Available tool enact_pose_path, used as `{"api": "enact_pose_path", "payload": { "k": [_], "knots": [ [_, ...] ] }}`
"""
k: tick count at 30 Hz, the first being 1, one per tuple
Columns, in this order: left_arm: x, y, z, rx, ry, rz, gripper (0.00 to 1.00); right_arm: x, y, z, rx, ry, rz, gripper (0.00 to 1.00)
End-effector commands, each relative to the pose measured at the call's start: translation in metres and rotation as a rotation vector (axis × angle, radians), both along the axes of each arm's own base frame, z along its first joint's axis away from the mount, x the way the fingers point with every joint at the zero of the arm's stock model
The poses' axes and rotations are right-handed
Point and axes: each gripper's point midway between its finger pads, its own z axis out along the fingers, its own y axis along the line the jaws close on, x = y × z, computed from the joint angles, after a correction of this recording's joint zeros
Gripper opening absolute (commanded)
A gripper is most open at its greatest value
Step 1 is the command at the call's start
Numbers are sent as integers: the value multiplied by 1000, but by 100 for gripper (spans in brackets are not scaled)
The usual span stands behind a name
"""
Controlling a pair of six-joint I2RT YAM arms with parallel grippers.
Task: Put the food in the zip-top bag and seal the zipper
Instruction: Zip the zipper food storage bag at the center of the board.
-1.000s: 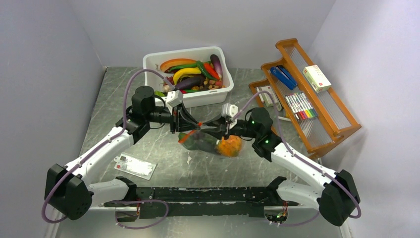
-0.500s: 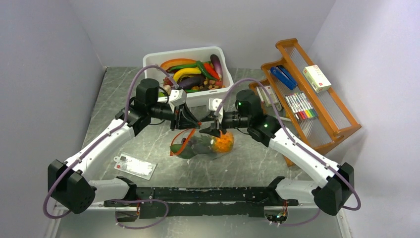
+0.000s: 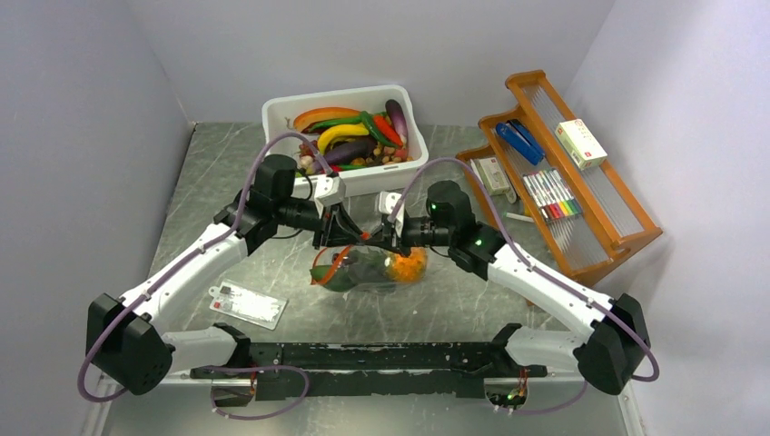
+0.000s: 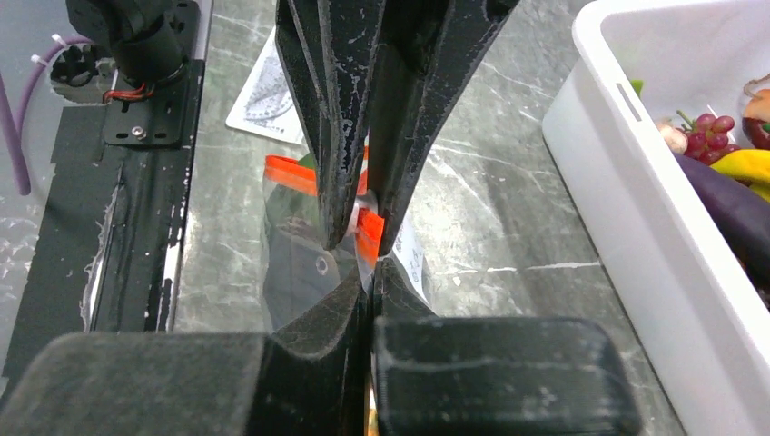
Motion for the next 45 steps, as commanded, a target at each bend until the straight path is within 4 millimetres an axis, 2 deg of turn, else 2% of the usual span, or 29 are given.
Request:
{"api": "enact_pose_path", "payload": {
  "k": [1,4,8,14,21,29,35,38,41,45],
  "knots": [
    [-5,8,-23,66,8,19,7,6,-2,43,149,-97,-38,0],
    [-5,8,-22,54,2,36,7,5,-3,43,150,-96,-40,0],
    [-3,10,-23,56,-21,53,7,2,-7,56,195,-116,-45,0],
    [-1,18,-52,134,1,98,7,5,-27,83,295,-170,-120,0],
    [1,25,-62,171,-12,137,7,-3,-30,76,321,-158,-107,0],
    [-6,32,-76,206,11,137,7,1,-37,78,345,-147,-142,0],
    [-8,35,-71,206,-24,144,7,0,-38,71,367,-113,-152,0],
    [-8,39,-74,233,-26,155,7,-1,-41,75,392,-108,-168,0],
    [-8,38,-62,224,-37,149,7,1,-45,83,403,-120,-190,0],
    [-8,30,-9,139,-66,132,7,1,-46,81,407,-120,-195,0]
  ]
}}
